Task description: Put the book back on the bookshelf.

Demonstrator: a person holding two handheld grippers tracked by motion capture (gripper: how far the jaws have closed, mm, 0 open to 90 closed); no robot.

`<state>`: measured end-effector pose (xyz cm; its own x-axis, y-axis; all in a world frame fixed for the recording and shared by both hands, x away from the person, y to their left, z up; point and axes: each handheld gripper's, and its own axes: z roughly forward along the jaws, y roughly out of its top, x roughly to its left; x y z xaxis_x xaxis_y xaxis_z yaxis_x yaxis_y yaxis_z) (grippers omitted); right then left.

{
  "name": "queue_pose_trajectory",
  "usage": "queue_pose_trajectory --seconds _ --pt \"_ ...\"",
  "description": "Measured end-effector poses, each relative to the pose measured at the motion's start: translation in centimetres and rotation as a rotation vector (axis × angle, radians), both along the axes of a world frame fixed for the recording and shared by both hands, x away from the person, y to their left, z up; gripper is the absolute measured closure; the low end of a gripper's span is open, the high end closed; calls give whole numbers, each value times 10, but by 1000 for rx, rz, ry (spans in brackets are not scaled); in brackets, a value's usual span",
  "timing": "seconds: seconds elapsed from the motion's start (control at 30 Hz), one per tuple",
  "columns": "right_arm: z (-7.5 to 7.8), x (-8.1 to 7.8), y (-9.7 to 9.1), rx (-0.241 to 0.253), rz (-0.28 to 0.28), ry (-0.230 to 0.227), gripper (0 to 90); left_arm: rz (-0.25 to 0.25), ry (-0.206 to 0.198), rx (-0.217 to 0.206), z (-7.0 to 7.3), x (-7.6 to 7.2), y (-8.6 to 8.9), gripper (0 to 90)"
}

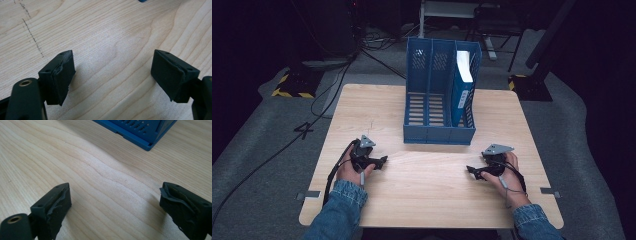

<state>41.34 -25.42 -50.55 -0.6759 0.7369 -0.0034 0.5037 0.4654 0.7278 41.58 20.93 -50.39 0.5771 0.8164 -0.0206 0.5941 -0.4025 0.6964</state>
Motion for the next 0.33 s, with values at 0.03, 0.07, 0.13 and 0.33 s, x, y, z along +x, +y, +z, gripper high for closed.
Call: queue_pose_trajectory --seconds 0.03,0.07,0.13,0.33 --pt "0 0 0 -1 0 1 88 1 -1 2 0 0 0 198" --pt "0 1 1 -1 10 4 78 1 -1 1 0 0 0 198" --pt "0 1 1 -2 12 5 78 1 -2 1 0 0 0 198" --pt "0 1 1 -4 11 4 76 0 -1 -2 0 1 -1 198"
